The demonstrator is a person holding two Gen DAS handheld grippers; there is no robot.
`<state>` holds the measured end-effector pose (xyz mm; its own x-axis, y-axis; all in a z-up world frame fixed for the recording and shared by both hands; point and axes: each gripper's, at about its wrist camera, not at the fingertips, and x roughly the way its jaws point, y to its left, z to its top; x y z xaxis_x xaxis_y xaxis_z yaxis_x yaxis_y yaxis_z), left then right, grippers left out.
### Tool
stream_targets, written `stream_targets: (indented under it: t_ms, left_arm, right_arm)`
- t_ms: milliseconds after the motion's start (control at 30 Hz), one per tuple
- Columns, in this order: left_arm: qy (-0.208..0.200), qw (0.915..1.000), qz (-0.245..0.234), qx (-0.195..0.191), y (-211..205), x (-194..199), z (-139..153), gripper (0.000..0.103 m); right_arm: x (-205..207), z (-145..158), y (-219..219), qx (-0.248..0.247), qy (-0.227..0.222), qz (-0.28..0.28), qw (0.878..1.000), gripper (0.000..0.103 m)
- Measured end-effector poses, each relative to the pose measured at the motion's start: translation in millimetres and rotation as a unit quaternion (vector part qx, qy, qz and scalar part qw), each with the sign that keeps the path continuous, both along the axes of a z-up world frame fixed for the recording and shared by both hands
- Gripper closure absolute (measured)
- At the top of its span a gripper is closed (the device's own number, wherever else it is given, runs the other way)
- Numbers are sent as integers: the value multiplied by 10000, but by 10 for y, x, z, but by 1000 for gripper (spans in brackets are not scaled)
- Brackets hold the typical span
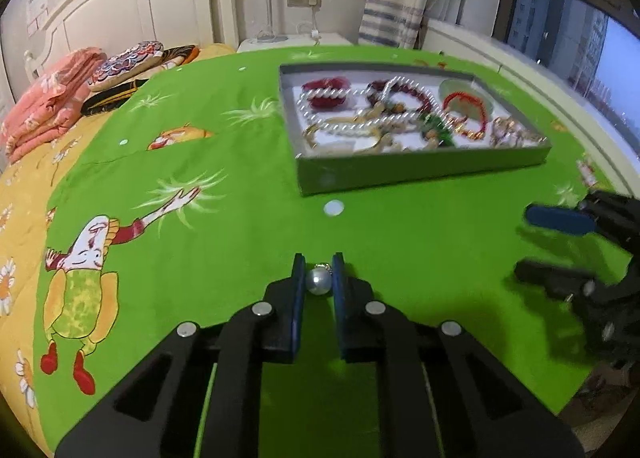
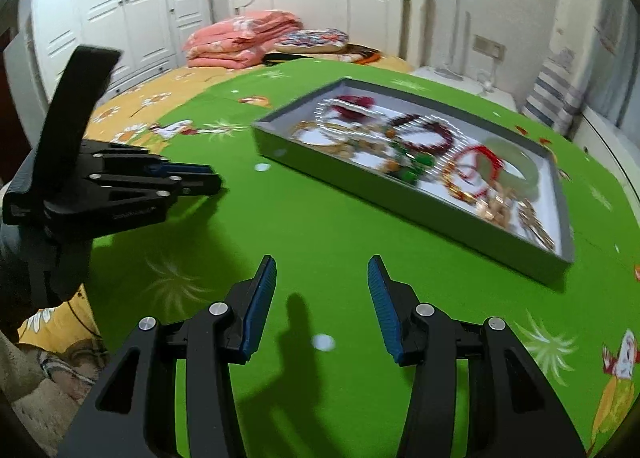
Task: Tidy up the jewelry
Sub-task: 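Drop the pearl earring into the tray by opening the left tool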
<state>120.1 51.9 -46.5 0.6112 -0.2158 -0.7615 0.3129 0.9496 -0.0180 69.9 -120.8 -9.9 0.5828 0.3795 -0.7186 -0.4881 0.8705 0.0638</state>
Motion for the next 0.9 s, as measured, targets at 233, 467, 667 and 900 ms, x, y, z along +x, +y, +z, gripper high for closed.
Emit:
stream_targets:
  t_ms: [233, 467, 667, 900]
  left_arm:
    - [-555, 9976, -416, -28, -404, 240, 370, 90]
    - [-448, 9981, -422, 7, -778, 789, 317, 75]
    - [-846, 9958, -287, 202, -861, 701, 400, 34]
    - [-1305, 9896, 499, 338, -815, 399, 507, 4]
  right_arm:
    - [5, 24, -25, 107, -8, -124, 9999, 57]
    - [-40, 47, -110, 65, -83, -355, 9993, 57]
    - [15, 89, -322, 114, -158, -750, 9970, 57]
    - [277, 152, -591, 52, -143, -1699, 9853, 47]
